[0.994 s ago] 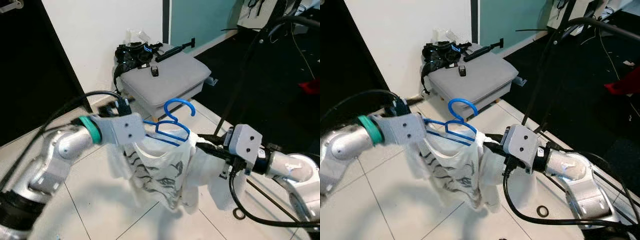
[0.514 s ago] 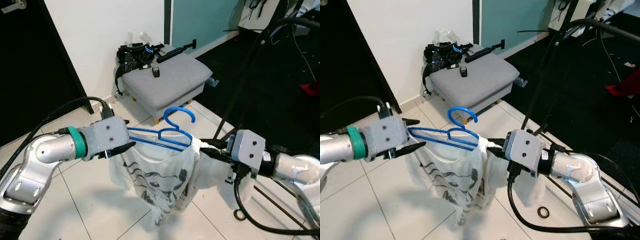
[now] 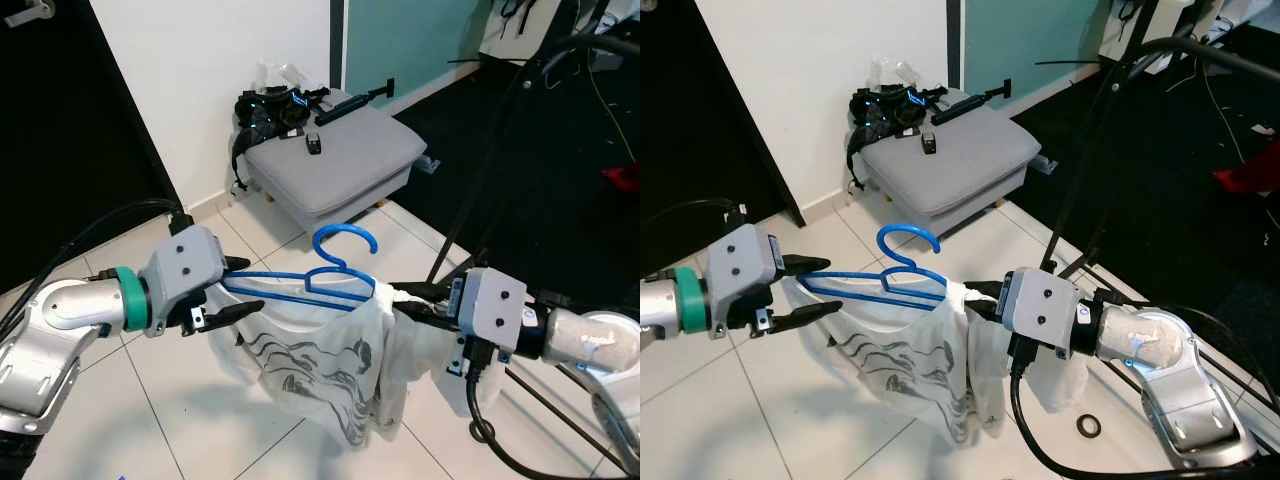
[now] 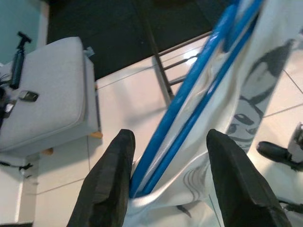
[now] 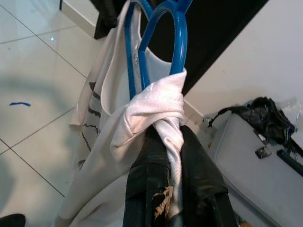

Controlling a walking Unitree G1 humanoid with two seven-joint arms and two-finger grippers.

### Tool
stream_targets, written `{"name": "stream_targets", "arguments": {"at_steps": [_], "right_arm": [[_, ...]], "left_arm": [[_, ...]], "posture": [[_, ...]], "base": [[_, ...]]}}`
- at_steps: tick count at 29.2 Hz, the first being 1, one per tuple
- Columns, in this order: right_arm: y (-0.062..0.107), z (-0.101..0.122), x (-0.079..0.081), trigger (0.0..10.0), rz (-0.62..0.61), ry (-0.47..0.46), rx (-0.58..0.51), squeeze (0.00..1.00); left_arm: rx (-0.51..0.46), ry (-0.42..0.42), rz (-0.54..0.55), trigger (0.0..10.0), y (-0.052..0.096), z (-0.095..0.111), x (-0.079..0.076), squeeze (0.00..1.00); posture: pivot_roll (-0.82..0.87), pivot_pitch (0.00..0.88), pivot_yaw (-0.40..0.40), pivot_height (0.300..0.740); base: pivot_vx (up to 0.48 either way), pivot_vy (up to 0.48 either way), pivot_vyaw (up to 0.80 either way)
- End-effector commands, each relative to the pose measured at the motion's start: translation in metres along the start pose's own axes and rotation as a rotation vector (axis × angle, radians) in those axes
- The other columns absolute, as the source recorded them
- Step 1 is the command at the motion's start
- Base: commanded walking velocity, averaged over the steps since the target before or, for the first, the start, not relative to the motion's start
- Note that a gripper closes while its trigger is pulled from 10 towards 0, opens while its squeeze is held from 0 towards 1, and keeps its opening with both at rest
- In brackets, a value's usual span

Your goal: Hang hanger

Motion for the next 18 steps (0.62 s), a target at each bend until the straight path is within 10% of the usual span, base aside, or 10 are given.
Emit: {"name": "stream_targets", "arguments": {"at_steps": [1, 17, 18], "right_arm": [[0.000, 0.013, 0.003, 0.0, 0.020, 0.026, -0.044, 0.00], [-0.003, 0.020, -0.002, 0.0, 0.042, 0.051, -0.069, 0.00], [-0.005, 0.021, -0.002, 0.0, 0.045, 0.052, -0.077, 0.00]], "left_arm": [[0.025, 0.035, -0.004, 10.0, 0.008, -0.008, 0.002, 0.00], [0.066, 0.071, -0.165, 9.8, 0.021, -0.019, -0.021, 0.00], [0.057, 0.071, -0.168, 5.5, 0.017, -0.019, -0.024, 0.00]], "posture": [[-0.13, 0.181, 0.197, 0.740], [-0.12, 0.181, 0.181, 0.740], [-0.12, 0.181, 0.178, 0.740]], "base": [[0.000, 0.000, 0.00], [0.000, 0.000, 0.00], [0.000, 0.000, 0.00]]}}
Point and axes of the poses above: a point about 5 cm out from each wrist's last joint towards the gripper, its own y axis pointing back from the gripper into the wrist, its own z axis along the axis of the wrist's last joint, x = y × z, the point moved 4 cm from there along -y, pointing out of the wrist towards the gripper, and after that the axes turned 2 degrees about -y, right-handed, at the moved point
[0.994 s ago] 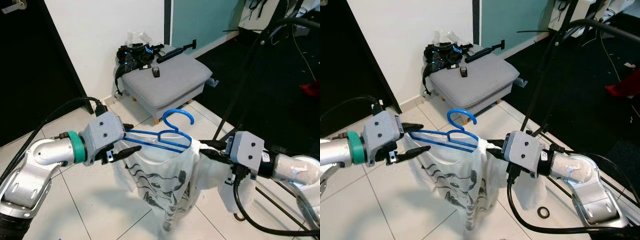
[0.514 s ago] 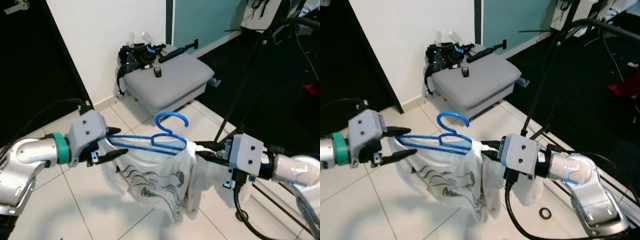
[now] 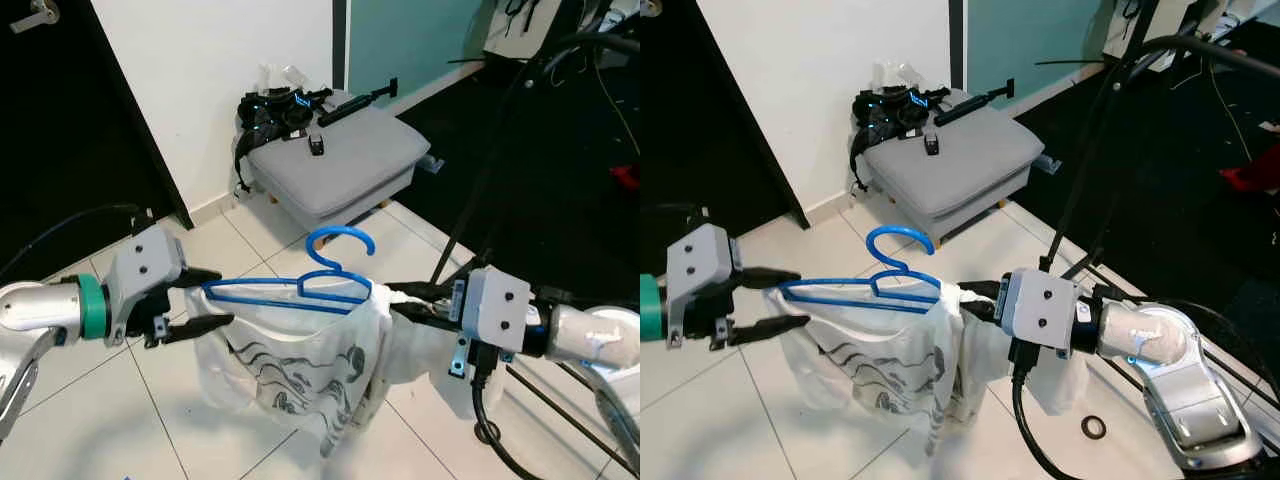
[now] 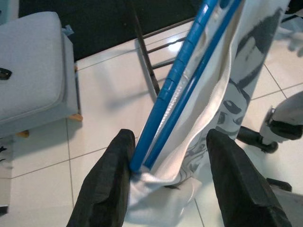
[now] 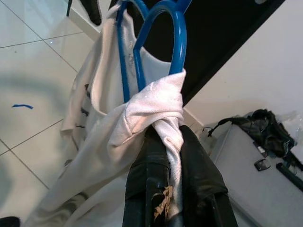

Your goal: Hang hanger

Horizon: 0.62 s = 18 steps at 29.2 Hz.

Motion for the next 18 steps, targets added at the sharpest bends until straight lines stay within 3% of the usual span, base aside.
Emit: {"name": "stream_targets", "arguments": {"at_steps": [1, 2, 5, 6, 18], "right_arm": [[-0.003, 0.011, 0.001, 0.0, 0.014, 0.013, -0.053, 0.00], [-0.005, 0.013, 0.002, 0.0, 0.019, 0.014, -0.060, 0.00], [-0.005, 0.014, 0.002, 0.0, 0.022, 0.014, -0.065, 0.00], [-0.006, 0.015, 0.002, 0.0, 0.025, 0.015, -0.071, 0.00], [-0.010, 0.015, 0.004, 0.0, 0.041, 0.008, -0.076, 0.00]], "left_arm": [[0.006, 0.000, -0.048, 5.5, -0.005, -0.004, -0.011, 0.00], [-0.005, 0.003, -0.049, 1.6, -0.009, -0.004, -0.012, 0.00], [-0.013, 0.006, -0.050, 1.6, -0.011, -0.003, -0.013, 0.00], [-0.028, 0.009, -0.053, 0.0, -0.015, -0.002, -0.014, 0.00], [-0.126, 0.022, -0.088, 0.0, -0.025, 0.013, -0.024, 0.00]], "posture": [[-0.12, 0.181, 0.178, 0.740], [-0.12, 0.181, 0.178, 0.740], [-0.12, 0.181, 0.178, 0.740], [-0.13, 0.181, 0.176, 0.740], [-0.13, 0.184, 0.172, 0.740]], "base": [[0.000, 0.000, 0.00], [0.000, 0.000, 0.00], [0.000, 0.000, 0.00], [0.000, 0.000, 0.00], [0.000, 0.000, 0.00]]}}
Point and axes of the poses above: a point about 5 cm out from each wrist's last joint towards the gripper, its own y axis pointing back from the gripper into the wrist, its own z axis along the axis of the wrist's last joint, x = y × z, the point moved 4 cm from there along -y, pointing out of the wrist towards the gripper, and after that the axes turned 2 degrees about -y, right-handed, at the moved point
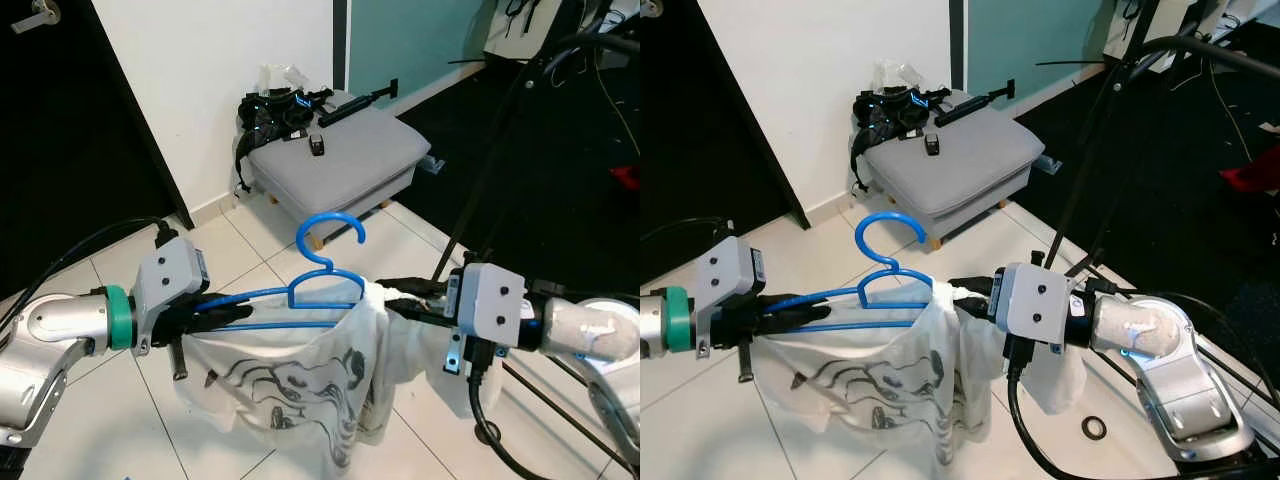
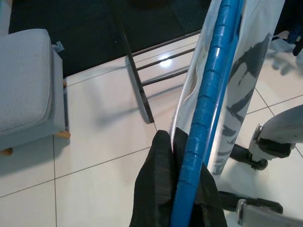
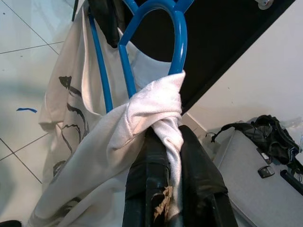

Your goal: Hang hanger

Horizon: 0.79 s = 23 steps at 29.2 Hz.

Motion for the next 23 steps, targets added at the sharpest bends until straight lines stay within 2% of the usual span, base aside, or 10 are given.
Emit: {"name": "stream_targets", "arguments": {"at_steps": [1, 12, 13, 15, 16, 23], "right_arm": [[-0.006, 0.011, 0.002, 0.0, 0.020, 0.021, -0.057, 0.00], [-0.005, 0.007, 0.000, 0.0, 0.015, 0.033, -0.038, 0.00], [-0.004, 0.006, -0.002, 0.9, 0.008, 0.040, -0.030, 0.00], [-0.004, 0.006, -0.002, 0.9, 0.008, 0.040, -0.030, 0.00], [-0.004, 0.004, -0.004, 10.0, -0.008, 0.052, -0.019, 0.00], [-0.003, -0.001, -0.020, 10.0, -0.113, 0.099, 0.007, 0.00]], "left_arm": [[-0.043, 0.001, -0.064, 0.0, -0.005, 0.006, -0.013, 0.00], [-0.062, -0.004, -0.076, 0.0, -0.005, 0.009, -0.015, 0.00], [-0.071, -0.003, -0.078, 0.0, -0.005, 0.010, -0.016, 0.00], [-0.071, -0.003, -0.078, 0.0, -0.005, 0.010, -0.016, 0.00], [-0.088, 0.003, -0.074, 0.0, -0.006, 0.013, -0.016, 0.00], [-0.150, 0.035, -0.008, 0.0, -0.011, 0.021, -0.009, 0.00]], "posture": [[-0.13, 0.184, 0.171, 0.740], [-0.13, 0.183, 0.170, 0.740], [-0.13, 0.182, 0.170, 0.740], [-0.13, 0.182, 0.170, 0.740], [-0.13, 0.180, 0.169, 0.740], [-0.14, 0.177, 0.166, 0.740]], "base": [[0.000, 0.000, 0.00], [0.000, 0.000, 0.00], [0.000, 0.000, 0.00], [0.000, 0.000, 0.00], [0.000, 0.000, 0.00], [0.000, 0.000, 0.00]]}}
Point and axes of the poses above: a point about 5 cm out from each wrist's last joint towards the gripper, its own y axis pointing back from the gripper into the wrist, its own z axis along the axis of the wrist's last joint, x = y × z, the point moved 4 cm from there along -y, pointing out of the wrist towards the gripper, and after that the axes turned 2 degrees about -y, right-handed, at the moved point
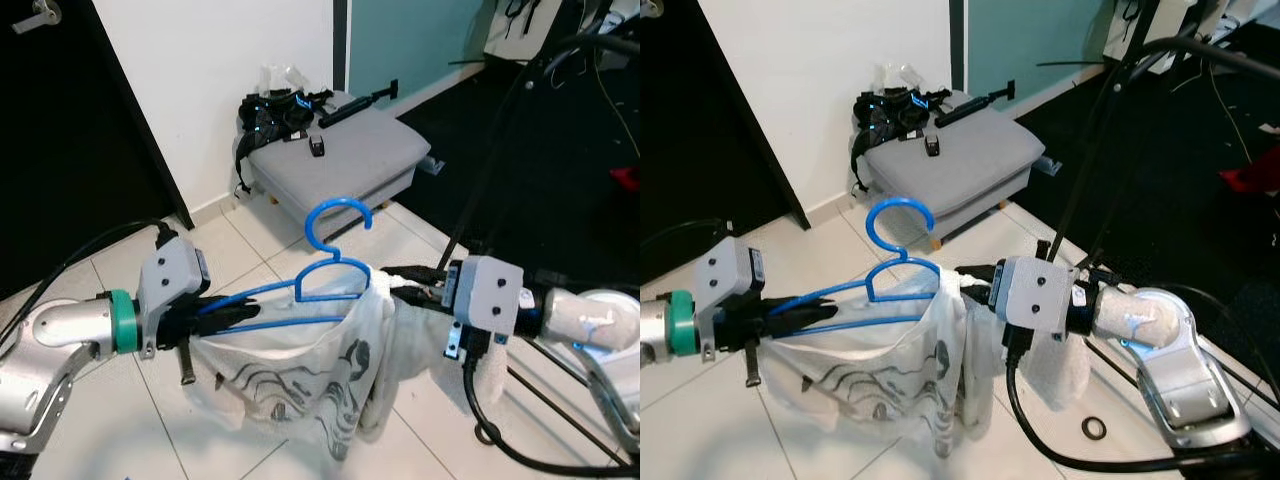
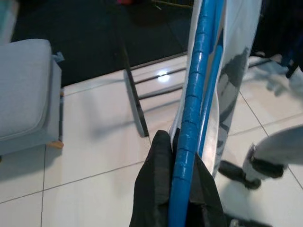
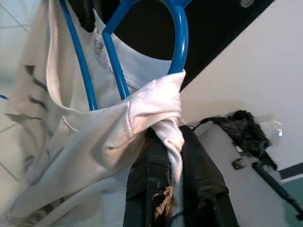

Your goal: Hang hanger

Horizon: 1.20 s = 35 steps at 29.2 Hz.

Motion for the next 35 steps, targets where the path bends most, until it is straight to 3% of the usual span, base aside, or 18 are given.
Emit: {"name": "stream_targets", "arguments": {"at_steps": [1, 8, 9, 10, 11, 14, 15, 25, 30, 35], "right_arm": [[-0.002, 0.003, -0.006, 10.0, -0.050, 0.011, -0.025, 0.00], [0.004, -0.002, -0.011, 10.0, -0.070, 0.042, 0.008, 0.00], [0.007, -0.003, -0.014, 10.0, -0.075, 0.053, 0.018, 0.63], [0.007, -0.003, -0.014, 10.0, -0.075, 0.053, 0.018, 0.63], [0.007, -0.004, -0.014, 10.0, -0.077, 0.060, 0.021, 1.00], [0.008, -0.003, -0.017, 10.0, -0.089, 0.059, 0.017, 1.00], [0.008, -0.001, -0.021, 10.0, -0.126, 0.054, -0.001, 0.00], [0.015, -0.003, -0.033, 10.0, -0.187, 0.072, 0.005, 0.00], [0.034, -0.010, -0.055, 10.0, -0.241, 0.106, 0.059, 0.00], [0.039, -0.009, -0.046, 10.0, -0.167, 0.036, 0.052, 0.00]], "left_arm": [[-0.090, -0.009, -0.018, 0.0, -0.006, 0.018, -0.005, 0.00], [-0.176, 0.013, 0.097, 0.0, -0.020, 0.029, 0.006, 0.00], [-0.185, 0.005, 0.091, 0.0, -0.024, 0.030, 0.004, 0.00], [-0.185, 0.005, 0.091, 0.0, -0.024, 0.030, 0.004, 0.00], [-0.185, 0.006, 0.083, 0.0, -0.025, 0.030, 0.003, 0.00], [-0.182, 0.003, 0.075, 0.0, -0.026, 0.030, 0.002, 0.00], [-0.179, 0.004, 0.068, 0.0, -0.026, 0.029, 0.001, 0.00], [-0.172, 0.012, 0.053, 0.0, -0.026, 0.028, -0.004, 0.00], [-0.158, 0.020, 0.058, 0.0, -0.026, 0.023, -0.005, 0.00], [-0.152, 0.025, 0.064, 0.0, -0.025, 0.021, -0.003, 0.00]], "posture": [[-0.14, 0.176, 0.166, 0.740], [-0.14, 0.174, 0.166, 0.740], [-0.15, 0.174, 0.167, 0.740], [-0.15, 0.174, 0.167, 0.740], [-0.15, 0.174, 0.168, 0.740], [-0.15, 0.175, 0.170, 0.740], [-0.15, 0.178, 0.173, 0.740], [-0.15, 0.185, 0.174, 0.740], [-0.15, 0.188, 0.174, 0.740], [-0.15, 0.192, 0.172, 0.740]], "base": [[0.000, 0.000, 0.00], [0.000, 0.000, 0.00], [0.000, 0.000, 0.00], [0.000, 0.000, 0.00], [0.000, 0.000, 0.00], [0.000, 0.000, 0.00], [0.000, 0.000, 0.00], [0.000, 0.000, 0.00], [0.000, 0.000, 0.00], [0.000, 0.000, 0.00]]}}
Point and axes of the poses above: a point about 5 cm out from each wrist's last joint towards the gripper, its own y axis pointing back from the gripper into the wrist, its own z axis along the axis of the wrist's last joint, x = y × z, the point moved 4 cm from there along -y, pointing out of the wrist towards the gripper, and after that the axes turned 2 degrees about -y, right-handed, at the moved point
